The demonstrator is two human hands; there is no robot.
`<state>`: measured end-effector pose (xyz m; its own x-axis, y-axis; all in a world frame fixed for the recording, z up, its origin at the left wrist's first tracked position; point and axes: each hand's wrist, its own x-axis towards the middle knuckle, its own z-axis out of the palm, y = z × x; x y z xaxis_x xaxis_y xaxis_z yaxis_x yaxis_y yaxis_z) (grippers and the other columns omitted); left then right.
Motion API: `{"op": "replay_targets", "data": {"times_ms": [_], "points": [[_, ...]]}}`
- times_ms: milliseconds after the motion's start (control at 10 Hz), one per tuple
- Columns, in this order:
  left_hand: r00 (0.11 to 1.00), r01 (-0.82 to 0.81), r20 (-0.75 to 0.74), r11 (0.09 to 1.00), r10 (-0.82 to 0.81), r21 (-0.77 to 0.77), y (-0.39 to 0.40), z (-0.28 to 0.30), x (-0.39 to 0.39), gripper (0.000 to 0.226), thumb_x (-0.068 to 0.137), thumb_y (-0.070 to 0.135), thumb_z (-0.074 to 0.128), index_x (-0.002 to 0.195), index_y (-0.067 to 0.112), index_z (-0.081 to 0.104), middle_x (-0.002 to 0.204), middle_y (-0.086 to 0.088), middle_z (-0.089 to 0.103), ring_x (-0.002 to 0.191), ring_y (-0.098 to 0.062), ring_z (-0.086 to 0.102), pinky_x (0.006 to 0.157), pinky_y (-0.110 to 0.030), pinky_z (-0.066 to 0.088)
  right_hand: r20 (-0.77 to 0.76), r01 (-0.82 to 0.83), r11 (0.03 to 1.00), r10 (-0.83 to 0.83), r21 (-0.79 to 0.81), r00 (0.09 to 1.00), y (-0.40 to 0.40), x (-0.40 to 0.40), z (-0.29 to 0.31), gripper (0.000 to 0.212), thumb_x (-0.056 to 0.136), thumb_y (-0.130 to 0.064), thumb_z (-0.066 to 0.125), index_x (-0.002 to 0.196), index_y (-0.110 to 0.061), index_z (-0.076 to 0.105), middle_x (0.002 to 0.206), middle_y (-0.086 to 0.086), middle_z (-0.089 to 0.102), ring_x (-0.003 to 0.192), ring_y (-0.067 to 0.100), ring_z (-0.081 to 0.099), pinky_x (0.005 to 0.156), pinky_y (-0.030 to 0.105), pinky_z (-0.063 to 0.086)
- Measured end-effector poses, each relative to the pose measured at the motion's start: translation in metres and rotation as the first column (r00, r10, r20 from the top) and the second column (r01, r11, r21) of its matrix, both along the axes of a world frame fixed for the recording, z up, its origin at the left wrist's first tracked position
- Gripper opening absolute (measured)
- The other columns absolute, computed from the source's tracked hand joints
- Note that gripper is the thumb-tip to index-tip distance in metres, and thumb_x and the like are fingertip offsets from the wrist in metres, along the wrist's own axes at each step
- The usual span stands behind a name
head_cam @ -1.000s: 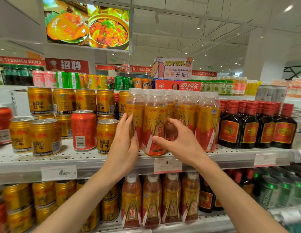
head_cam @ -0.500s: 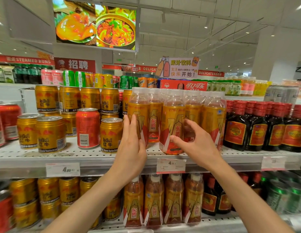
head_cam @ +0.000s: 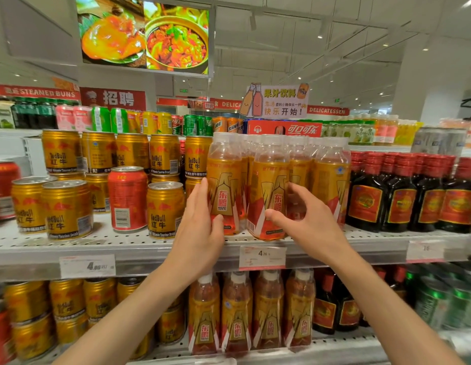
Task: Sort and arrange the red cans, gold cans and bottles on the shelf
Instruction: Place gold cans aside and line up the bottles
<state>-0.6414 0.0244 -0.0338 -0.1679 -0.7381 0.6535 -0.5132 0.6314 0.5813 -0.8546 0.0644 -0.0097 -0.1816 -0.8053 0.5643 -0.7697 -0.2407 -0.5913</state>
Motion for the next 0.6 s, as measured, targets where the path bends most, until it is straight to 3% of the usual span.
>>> {"op": "replay_targets", "data": {"times_ms": [100, 200, 300, 400, 500, 600], "points": [[0.999, 0.051, -0.019, 0.996, -0.05, 0.066, -0.0016, 0.0025, 0.0009, 0.076, 0.103, 0.018, 0.049, 0.16, 0.028, 0.0, 0.163, 0.01, 0.024, 0.144, 0.007, 0.023, 0.118, -0.031, 0.032, 0.002, 0.005, 1.0, -0.005, -0.01, 1.0, 0.0014, -0.0001, -0.0003, 0.085, 0.084, -0.056, 0.073, 0.155, -0.028, 0.035, 0.154, -0.01, 0.046, 0.137, 0.009, 0.044, 0.107, 0.031, 0.037], [0.995, 0.099, -0.032, 0.992, -0.097, 0.074, -0.0011, 0.0036, -0.0018, 0.073, 0.103, 0.018, 0.051, 0.159, 0.03, 0.007, 0.144, 0.021, 0.032, 0.108, 0.045, 0.02, 0.098, -0.002, 0.032, -0.009, 0.001, 1.0, -0.001, -0.009, 1.0, 0.0025, -0.0025, 0.0007, 0.083, 0.085, -0.054, 0.073, 0.155, -0.027, 0.036, 0.153, -0.011, 0.047, 0.128, -0.001, 0.04, 0.102, 0.025, 0.033], [0.993, 0.118, -0.029, 0.99, -0.116, 0.071, -0.002, 0.0032, -0.0056, 0.073, 0.102, 0.018, 0.052, 0.159, 0.028, 0.008, 0.14, 0.022, 0.033, 0.103, 0.048, 0.017, 0.106, -0.014, 0.034, -0.01, -0.018, 1.0, 0.018, 0.012, 1.0, 0.0039, -0.0049, 0.0015, 0.082, 0.087, -0.051, 0.072, 0.156, -0.028, 0.034, 0.154, -0.011, 0.045, 0.125, -0.003, 0.036, 0.102, 0.024, 0.032], [0.993, 0.116, -0.027, 0.992, -0.114, 0.056, -0.0052, 0.0032, -0.0048, 0.073, 0.102, 0.021, 0.053, 0.159, 0.029, 0.008, 0.152, 0.017, 0.035, 0.125, 0.03, 0.022, 0.111, -0.023, 0.036, -0.002, -0.034, 0.999, 0.034, 0.026, 0.999, 0.0048, -0.0061, 0.002, 0.082, 0.088, -0.05, 0.071, 0.157, -0.027, 0.032, 0.156, -0.011, 0.044, 0.136, 0.002, 0.038, 0.109, 0.029, 0.033], [0.993, 0.12, -0.028, 0.992, -0.119, 0.044, -0.0077, 0.0034, -0.0021, 0.074, 0.101, 0.023, 0.055, 0.159, 0.03, 0.009, 0.159, 0.007, 0.035, 0.143, 0.004, 0.026, 0.107, -0.022, 0.037, 0.01, -0.039, 0.998, 0.038, 0.042, 0.999, 0.0052, -0.0076, 0.0024, 0.083, 0.089, -0.051, 0.07, 0.157, -0.026, 0.031, 0.158, -0.008, 0.043, 0.144, 0.011, 0.039, 0.116, 0.037, 0.035], [0.991, 0.132, -0.036, 0.991, -0.131, 0.037, -0.0097, 0.0028, -0.0018, 0.075, 0.1, 0.024, 0.058, 0.158, 0.032, 0.011, 0.159, 0.003, 0.036, 0.146, -0.008, 0.034, 0.109, -0.031, 0.042, -0.006, -0.012, 0.999, 0.012, 0.037, 1.0, 0.0073, -0.009, 0.0017, 0.083, 0.088, -0.054, 0.069, 0.157, -0.026, 0.033, 0.156, -0.009, 0.044, 0.143, 0.012, 0.04, 0.114, 0.035, 0.036]]}}
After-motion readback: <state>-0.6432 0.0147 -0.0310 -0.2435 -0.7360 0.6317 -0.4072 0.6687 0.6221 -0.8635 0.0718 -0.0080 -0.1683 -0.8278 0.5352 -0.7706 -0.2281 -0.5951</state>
